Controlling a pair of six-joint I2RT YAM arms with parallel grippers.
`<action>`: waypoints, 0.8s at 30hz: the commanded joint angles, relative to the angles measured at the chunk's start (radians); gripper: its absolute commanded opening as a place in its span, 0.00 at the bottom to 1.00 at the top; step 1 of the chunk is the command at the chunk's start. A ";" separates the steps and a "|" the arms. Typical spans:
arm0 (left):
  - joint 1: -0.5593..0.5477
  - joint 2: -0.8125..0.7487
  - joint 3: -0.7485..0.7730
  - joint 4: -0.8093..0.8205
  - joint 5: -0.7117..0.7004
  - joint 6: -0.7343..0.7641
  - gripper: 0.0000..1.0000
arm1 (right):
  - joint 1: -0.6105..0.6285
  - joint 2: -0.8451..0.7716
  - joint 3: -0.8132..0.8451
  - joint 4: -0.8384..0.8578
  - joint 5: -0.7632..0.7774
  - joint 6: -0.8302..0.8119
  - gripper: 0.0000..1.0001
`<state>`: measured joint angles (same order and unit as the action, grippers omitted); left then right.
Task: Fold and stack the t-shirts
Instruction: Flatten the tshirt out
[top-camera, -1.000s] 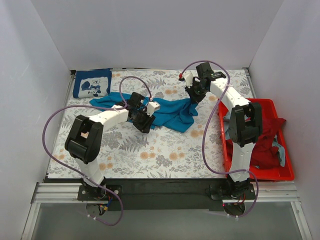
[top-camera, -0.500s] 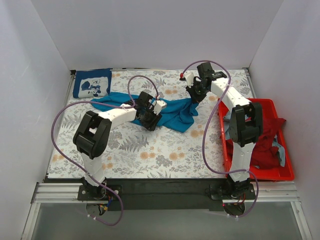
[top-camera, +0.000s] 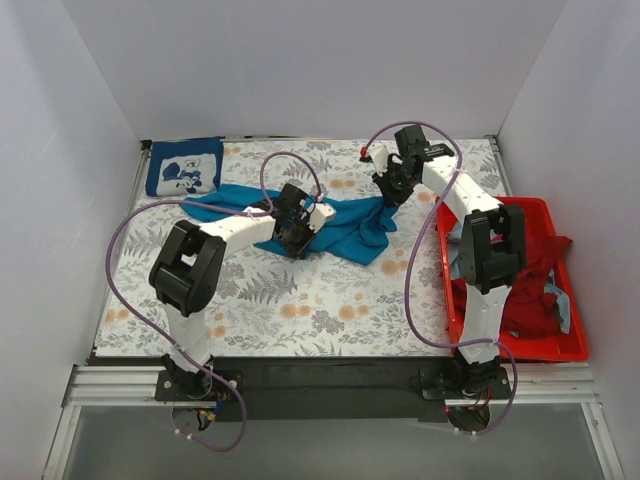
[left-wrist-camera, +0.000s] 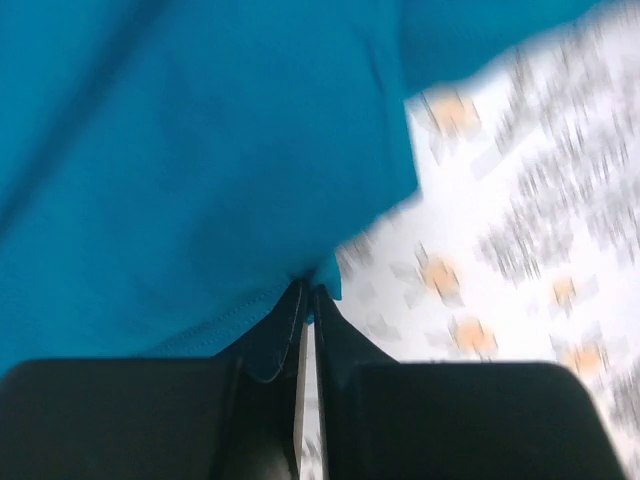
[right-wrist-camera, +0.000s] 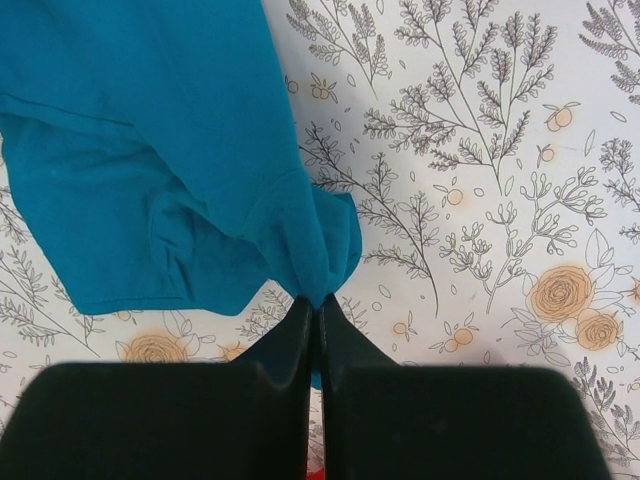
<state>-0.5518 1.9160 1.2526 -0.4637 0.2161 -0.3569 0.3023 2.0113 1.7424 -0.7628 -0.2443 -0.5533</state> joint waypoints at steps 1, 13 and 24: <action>-0.004 -0.095 -0.031 -0.307 0.104 0.160 0.00 | -0.006 -0.035 -0.029 -0.012 0.010 -0.039 0.01; 0.227 -0.475 -0.168 -0.731 0.141 0.552 0.00 | 0.024 -0.089 -0.115 -0.171 -0.032 -0.198 0.01; 0.245 -0.408 -0.256 -0.638 0.085 0.567 0.00 | 0.044 -0.123 -0.152 -0.256 0.002 -0.243 0.56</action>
<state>-0.3183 1.5211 0.9798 -1.1194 0.3244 0.1799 0.3687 1.9636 1.6024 -0.9787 -0.2558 -0.7757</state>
